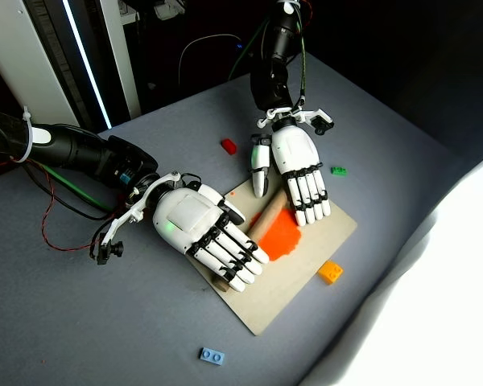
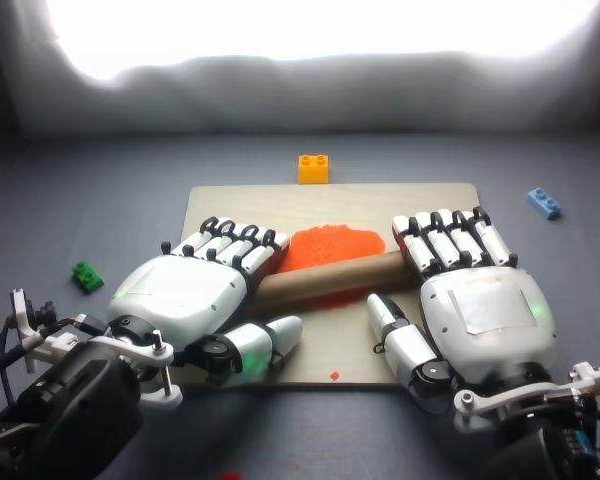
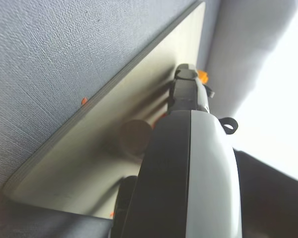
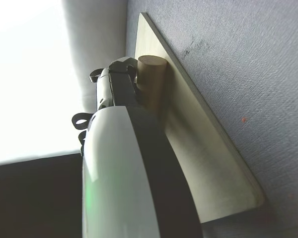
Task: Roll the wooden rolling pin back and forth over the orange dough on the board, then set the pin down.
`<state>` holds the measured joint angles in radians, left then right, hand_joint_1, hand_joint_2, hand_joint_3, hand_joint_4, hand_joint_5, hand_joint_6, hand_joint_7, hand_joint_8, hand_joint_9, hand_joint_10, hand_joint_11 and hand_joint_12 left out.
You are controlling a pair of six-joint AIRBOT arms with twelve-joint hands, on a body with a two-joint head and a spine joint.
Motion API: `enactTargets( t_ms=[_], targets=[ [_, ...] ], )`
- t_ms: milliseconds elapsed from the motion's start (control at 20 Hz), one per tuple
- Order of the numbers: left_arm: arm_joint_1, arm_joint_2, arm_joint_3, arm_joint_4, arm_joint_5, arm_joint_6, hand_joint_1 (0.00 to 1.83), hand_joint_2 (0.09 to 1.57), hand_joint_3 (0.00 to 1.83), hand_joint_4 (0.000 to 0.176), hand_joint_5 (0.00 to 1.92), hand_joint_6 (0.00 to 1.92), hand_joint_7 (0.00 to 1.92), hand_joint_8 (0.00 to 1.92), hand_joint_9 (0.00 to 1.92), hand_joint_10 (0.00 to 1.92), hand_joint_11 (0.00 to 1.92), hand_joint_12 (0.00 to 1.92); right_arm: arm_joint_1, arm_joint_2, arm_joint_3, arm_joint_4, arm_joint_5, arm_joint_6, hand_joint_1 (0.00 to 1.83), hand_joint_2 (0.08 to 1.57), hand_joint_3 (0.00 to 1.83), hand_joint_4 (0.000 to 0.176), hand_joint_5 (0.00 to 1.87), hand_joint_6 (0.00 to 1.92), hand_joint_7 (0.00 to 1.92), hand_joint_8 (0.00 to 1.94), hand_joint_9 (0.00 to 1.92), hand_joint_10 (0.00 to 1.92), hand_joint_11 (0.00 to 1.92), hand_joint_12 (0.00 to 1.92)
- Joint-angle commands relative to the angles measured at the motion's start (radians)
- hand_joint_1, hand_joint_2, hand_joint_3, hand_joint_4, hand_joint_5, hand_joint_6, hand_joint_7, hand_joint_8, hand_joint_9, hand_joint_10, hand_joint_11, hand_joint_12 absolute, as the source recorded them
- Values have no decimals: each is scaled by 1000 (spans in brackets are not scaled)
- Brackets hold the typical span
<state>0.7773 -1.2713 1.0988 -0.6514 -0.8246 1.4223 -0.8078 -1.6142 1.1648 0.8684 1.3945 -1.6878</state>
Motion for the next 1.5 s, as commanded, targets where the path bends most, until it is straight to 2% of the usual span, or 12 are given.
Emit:
enactTargets(
  t_ms=[0,250,350,650,950,1250,1450],
  targets=[
    [3,6,-7,43,-75,-2,0,1439,0,0,84,3,111,3,41,4,0,0,-11,0,-4,-39,55,-6,0,1412,0,0,235,0,259,2,216,1,0,440],
    [11,15,-26,48,-103,-9,0,1440,0,0,65,5,107,6,48,6,0,0,-11,0,-6,-39,68,-13,0,1412,1,0,223,1,252,1,178,2,0,302],
    [12,19,-31,51,-108,-11,0,1445,3,0,48,0,76,0,24,0,0,0,-12,0,-8,-38,74,-16,0,1416,2,0,244,8,257,1,181,2,0,343],
    [13,40,-50,64,-111,-19,0,1446,2,0,67,7,75,4,11,1,0,0,-15,0,-23,-38,96,-33,0,1408,0,0,247,4,236,0,170,0,0,307],
    [22,57,-73,73,-120,-30,0,1441,0,0,69,6,90,11,27,8,0,0,-19,1,-40,-38,105,-43,0,1420,3,0,282,10,282,6,212,5,0,426],
    [28,69,-94,82,-120,-33,0,1450,4,0,70,3,92,8,35,9,0,0,-25,2,-45,-38,115,-51,0,1407,0,0,276,0,296,0,210,2,0,351],
    [44,77,-114,85,-122,-34,0,1441,0,0,72,4,104,9,38,9,0,0,-28,3,-52,-39,122,-56,0,1415,1,0,254,1,296,5,208,3,0,380]
  ],
)
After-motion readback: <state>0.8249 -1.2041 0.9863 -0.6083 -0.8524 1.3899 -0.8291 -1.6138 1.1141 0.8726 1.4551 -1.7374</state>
